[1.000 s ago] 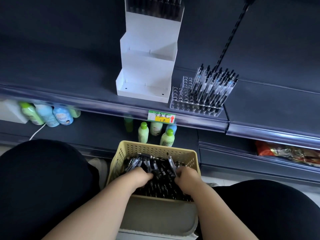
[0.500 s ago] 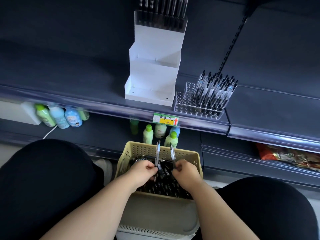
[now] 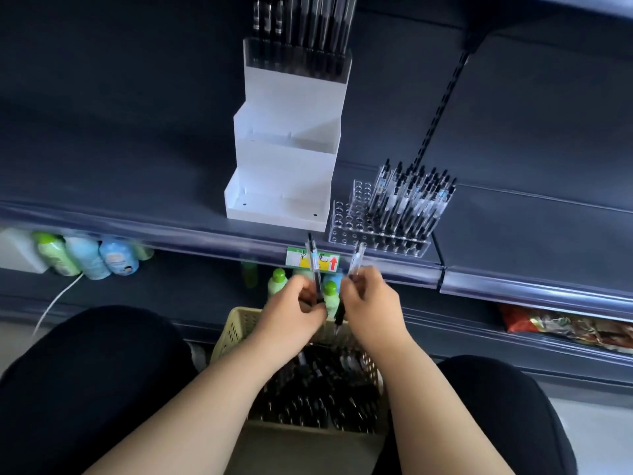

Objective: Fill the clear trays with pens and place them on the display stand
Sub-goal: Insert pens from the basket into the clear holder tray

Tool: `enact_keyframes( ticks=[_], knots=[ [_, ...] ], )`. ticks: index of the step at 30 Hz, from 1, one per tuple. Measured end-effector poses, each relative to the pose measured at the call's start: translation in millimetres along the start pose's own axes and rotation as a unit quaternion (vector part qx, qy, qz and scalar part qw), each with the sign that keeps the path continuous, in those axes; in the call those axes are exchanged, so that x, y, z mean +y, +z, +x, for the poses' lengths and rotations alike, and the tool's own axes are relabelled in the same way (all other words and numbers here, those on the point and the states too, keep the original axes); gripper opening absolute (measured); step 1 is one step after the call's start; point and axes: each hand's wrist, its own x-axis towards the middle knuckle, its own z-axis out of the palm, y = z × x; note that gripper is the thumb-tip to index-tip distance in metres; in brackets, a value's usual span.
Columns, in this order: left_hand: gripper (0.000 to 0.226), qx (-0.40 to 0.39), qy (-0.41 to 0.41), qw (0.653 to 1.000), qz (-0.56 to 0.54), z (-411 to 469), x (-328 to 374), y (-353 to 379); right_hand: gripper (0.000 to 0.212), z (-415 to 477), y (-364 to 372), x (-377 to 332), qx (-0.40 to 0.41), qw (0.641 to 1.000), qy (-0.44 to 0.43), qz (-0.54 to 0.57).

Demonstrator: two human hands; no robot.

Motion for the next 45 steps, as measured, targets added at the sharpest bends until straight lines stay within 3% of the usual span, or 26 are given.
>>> enact_keyframes(
  ticks=[3,8,10,13,16,20,22,26,34,45],
  knots=[
    [0.019,0.007,0.026,1.0,0.004,22.3,21.2,-7.7,0.008,17.8,-20.6,-12.1,0.042,0.999,-0.027,0.015],
    [0.038,0.009,0.06,0.998,-0.022,63.1,46.0,-16.6,0.04,58.8,-60.7,-40.3,0.099,0.993,-0.052,0.045],
    [0.033,0.011,0.077,0.997,-0.013,82.2,56.3,-18.8,0.035,78.4,-74.8,-53.9,0.121,0.989,-0.072,0.045],
    [0.018,0.011,0.118,0.993,-0.014,109.1,72.9,-20.6,0.01,104.3,-90.2,-72.2,0.14,0.983,-0.106,0.062],
    [0.008,0.01,0.164,0.986,-0.013,127.1,83.4,-20.4,0.023,120.0,-96.3,-80.6,0.169,0.977,-0.121,0.054],
    [0.017,0.027,0.185,0.982,-0.042,139.3,80.2,-14.3,0.028,134.4,-95.2,-68.0,0.204,0.969,-0.137,-0.02],
    [0.018,0.025,0.181,0.982,-0.05,140.9,78.5,-11.3,0.007,137.2,-97.8,-63.3,0.2,0.969,-0.144,-0.019],
    [0.019,0.026,0.177,0.981,-0.069,144.6,74.0,-10.6,0.018,140.0,-102.1,-60.7,0.193,0.967,-0.161,-0.029],
    [0.022,0.032,0.152,0.983,-0.097,148.3,67.2,-8.4,0.012,142.8,-93.4,-55.1,0.13,0.972,-0.161,-0.109],
    [0.025,0.017,0.149,0.981,-0.12,146.6,64.4,1.3,0.007,139.9,-86.7,-54.1,0.133,0.961,-0.203,-0.136]
  ],
)
